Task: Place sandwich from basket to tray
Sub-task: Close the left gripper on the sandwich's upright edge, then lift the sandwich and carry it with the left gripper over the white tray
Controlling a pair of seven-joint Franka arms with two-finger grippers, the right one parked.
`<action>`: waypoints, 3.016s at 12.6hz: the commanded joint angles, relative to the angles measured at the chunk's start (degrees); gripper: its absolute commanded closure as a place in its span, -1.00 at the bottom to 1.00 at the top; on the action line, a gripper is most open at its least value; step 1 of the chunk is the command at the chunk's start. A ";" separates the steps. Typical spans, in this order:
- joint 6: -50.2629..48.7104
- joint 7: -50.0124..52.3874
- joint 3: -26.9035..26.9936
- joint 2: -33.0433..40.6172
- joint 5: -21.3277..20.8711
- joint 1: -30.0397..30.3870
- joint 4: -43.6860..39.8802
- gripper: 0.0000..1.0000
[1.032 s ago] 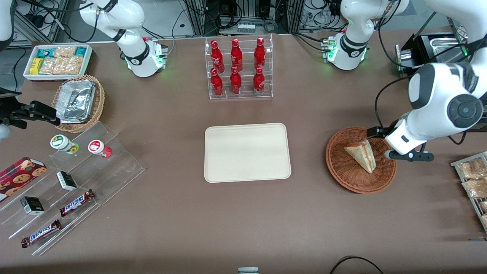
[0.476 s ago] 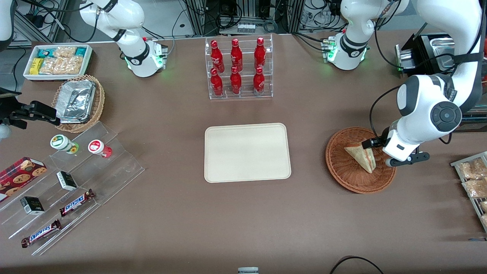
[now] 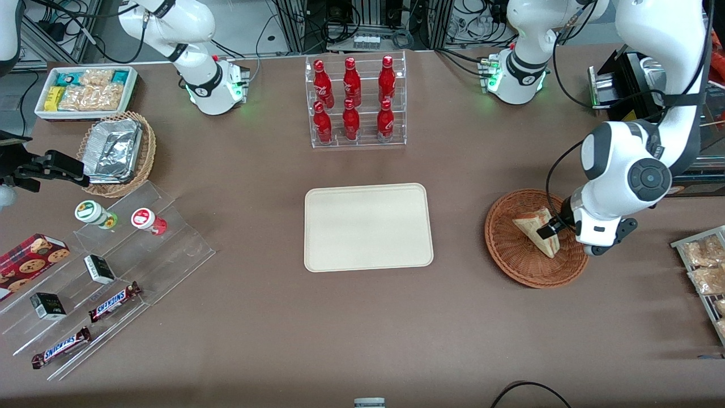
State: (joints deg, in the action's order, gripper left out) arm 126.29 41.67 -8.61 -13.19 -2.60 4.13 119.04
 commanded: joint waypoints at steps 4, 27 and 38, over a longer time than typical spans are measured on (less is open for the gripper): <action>9.24 2.36 -0.27 0.89 -0.65 0.18 7.52 -1.00; -9.74 -0.98 -6.07 -3.94 0.14 -12.02 -12.24 1.00; -9.48 9.55 -6.07 -24.32 0.32 -32.95 -35.17 1.00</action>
State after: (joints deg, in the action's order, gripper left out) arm 118.29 48.92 -15.30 -34.08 -2.31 -26.46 89.86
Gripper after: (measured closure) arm 0.850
